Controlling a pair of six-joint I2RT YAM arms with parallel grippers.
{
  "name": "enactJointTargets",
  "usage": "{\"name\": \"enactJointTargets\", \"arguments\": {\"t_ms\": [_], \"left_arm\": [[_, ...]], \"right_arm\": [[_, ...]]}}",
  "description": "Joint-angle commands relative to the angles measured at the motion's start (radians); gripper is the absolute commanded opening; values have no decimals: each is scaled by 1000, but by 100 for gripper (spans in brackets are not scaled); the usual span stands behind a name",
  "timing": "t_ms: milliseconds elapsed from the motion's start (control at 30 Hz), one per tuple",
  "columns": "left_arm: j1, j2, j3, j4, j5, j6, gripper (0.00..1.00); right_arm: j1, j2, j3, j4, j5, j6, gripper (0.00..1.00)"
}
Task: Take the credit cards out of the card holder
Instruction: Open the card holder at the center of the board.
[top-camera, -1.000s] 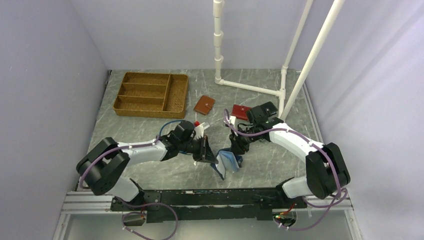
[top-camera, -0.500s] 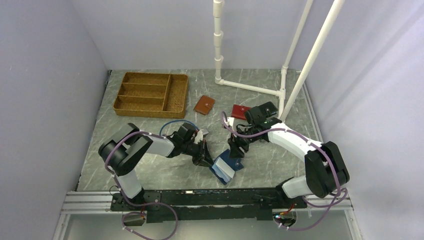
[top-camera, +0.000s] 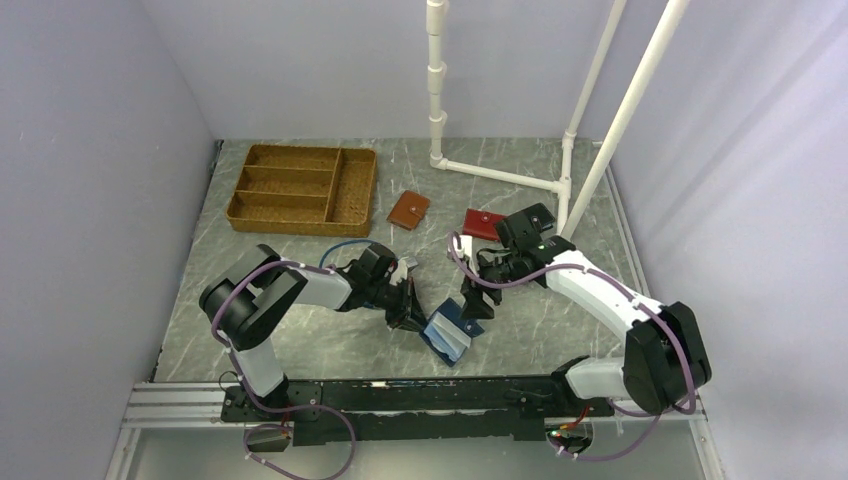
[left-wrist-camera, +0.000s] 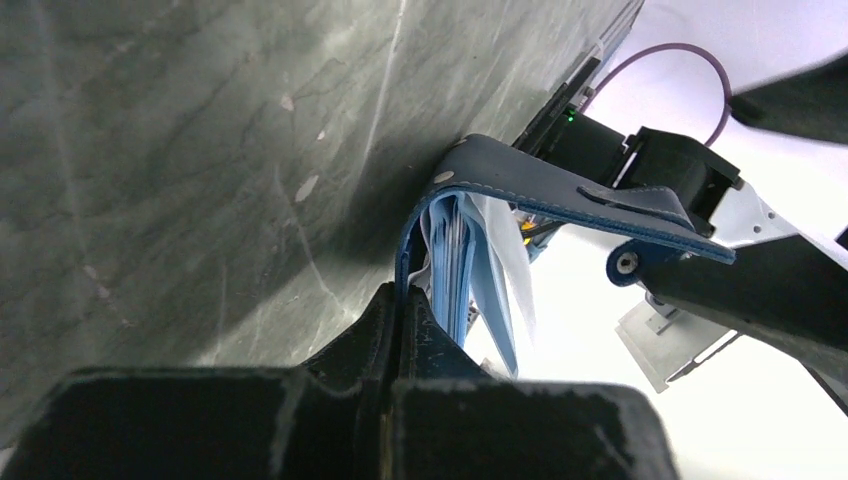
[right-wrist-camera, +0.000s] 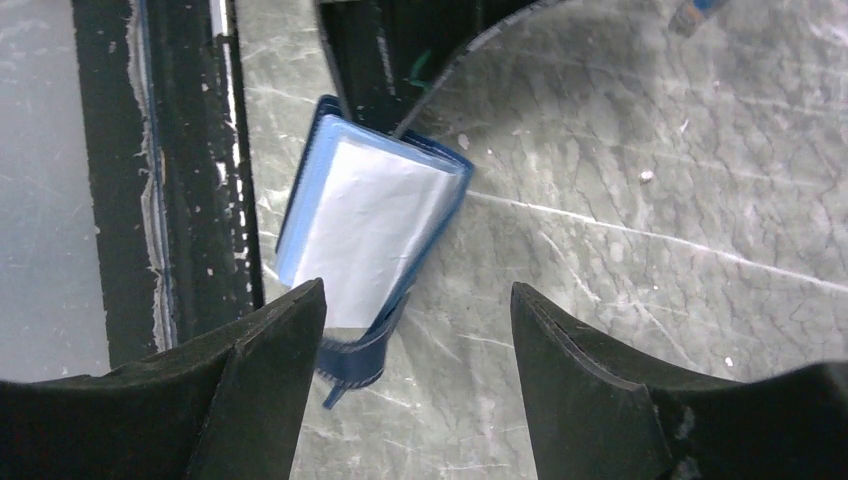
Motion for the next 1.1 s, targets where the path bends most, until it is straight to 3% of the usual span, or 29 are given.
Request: {"name": "enactJointTargets", "arguments": {"t_ms": [0,433,600,833,1067], "left_arm": [[5,-21,28,-26,-37,25,0],[5,-21,39,3,-37,-26,0],[5,-29,40,33,-23,-67,0],[5,-34,42,49,-21,-114,0],[5,-43,45,46,-28,-129,0]], "right_arm": [[3,-76,38,-58,-101,-107,71],[61,-203,11,-155,-253,-276,70],[146,-200,11,-235,-280,-398,61],[337,-174,-34,-121,-86,-330,38],[502,-73,-57,19,216,-230,28]]}}
